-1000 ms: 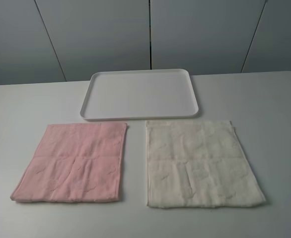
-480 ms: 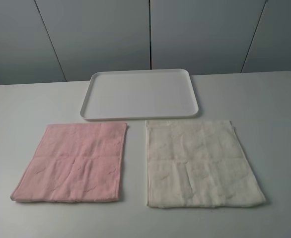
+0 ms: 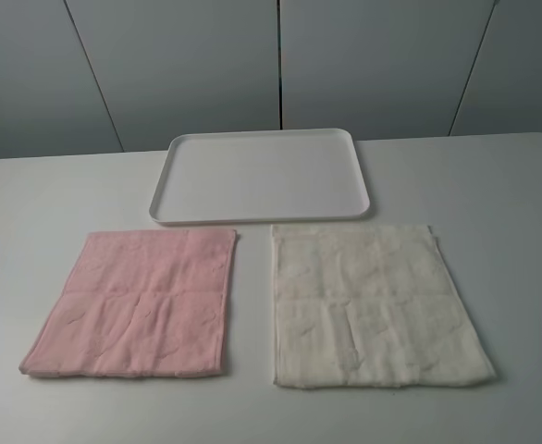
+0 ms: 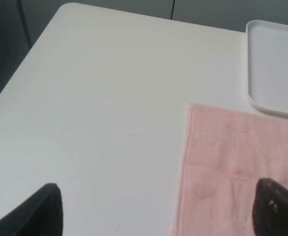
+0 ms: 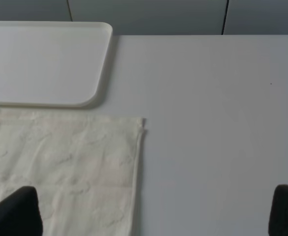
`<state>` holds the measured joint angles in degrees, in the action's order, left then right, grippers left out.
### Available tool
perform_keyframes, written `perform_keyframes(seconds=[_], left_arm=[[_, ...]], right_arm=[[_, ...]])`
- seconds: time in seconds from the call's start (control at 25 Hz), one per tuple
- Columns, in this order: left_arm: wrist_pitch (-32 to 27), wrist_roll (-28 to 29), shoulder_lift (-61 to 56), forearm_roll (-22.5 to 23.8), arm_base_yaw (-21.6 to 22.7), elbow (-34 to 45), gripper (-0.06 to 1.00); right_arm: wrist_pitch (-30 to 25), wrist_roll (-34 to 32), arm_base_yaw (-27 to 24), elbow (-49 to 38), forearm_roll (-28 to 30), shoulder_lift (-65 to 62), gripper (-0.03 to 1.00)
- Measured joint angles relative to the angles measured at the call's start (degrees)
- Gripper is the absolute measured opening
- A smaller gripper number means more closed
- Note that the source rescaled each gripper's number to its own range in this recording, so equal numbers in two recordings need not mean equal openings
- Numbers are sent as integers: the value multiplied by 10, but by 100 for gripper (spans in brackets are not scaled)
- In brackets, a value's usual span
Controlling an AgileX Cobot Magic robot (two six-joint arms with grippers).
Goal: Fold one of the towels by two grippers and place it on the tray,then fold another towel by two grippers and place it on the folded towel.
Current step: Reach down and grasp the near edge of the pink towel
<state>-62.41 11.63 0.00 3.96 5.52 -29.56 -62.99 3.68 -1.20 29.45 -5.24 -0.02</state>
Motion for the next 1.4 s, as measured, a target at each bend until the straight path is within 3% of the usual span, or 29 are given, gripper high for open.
perform_keyframes(seconds=[1.2,1.4], left_arm=[[0,-1,0,0,0,0,100],[0,-63,1,0,0,-9,100]], right_arm=[[0,-8,0,0,-48,0,100],[-18,-4,0,4,-54,11,100]])
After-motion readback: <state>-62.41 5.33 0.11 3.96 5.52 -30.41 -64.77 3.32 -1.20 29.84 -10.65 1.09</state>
